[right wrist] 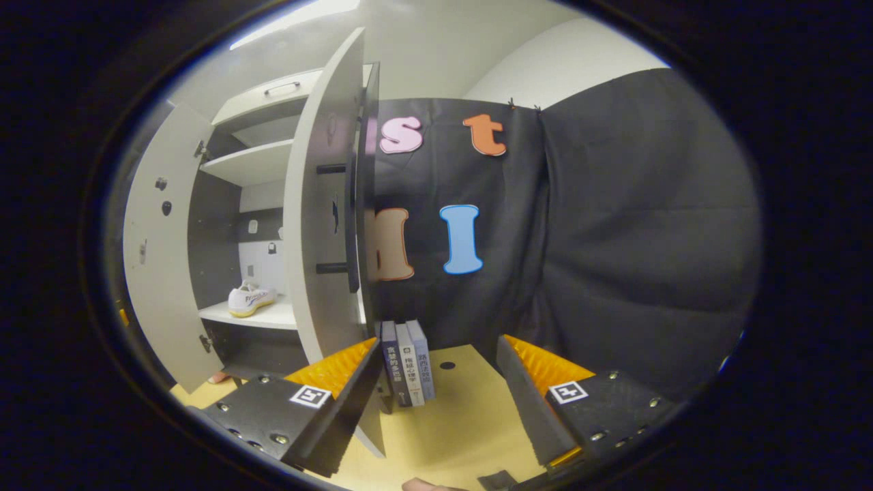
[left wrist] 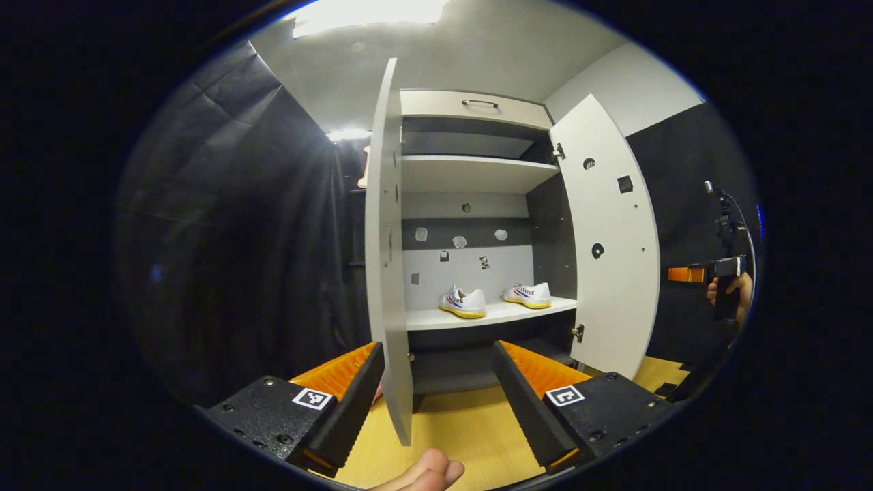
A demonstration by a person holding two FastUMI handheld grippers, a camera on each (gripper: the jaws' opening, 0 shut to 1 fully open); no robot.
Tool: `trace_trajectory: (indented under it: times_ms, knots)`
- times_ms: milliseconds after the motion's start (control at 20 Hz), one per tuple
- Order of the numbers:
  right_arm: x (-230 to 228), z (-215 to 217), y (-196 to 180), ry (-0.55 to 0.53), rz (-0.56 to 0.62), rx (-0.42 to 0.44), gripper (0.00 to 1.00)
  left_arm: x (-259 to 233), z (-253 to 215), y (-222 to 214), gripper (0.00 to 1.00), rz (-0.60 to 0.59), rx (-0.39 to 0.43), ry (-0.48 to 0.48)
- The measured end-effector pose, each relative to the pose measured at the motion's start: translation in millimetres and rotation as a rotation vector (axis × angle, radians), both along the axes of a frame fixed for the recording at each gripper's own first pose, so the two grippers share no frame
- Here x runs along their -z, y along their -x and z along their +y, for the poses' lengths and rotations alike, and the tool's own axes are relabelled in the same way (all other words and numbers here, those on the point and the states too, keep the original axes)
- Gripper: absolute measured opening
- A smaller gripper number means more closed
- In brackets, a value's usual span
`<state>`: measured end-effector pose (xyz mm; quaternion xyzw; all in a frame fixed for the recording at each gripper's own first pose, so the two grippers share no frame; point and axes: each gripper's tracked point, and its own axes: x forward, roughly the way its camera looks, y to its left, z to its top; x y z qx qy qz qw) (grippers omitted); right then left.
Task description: Grab one shoe with the right hand and put it into the shoe cabinet, grab the other shoe with the left hand and put it into the shoe cabinet; then close the right door with the right hand and the left door with the left hand.
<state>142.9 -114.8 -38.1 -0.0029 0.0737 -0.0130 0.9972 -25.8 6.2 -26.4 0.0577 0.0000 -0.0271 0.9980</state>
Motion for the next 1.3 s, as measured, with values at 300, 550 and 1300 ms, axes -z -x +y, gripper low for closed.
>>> trace_trajectory:
  times_ms: [300, 550, 1300]
  knots:
    - [-8, 38, -5, 0.083, -0.006, -0.064, 0.96, 13, 38, 3, 0.98, -0.022, -0.004, 0.019]
    - [-10, 45, 2, 0.11, -0.002, -0.004, 0.92, 32, 82, -2, 0.98, 0.026, -0.076, 0.045]
    - [-1, 126, 9, 0.069, -0.013, -0.081, 0.92, 3, 105, 11, 0.96, -0.004, -0.113, 0.088]
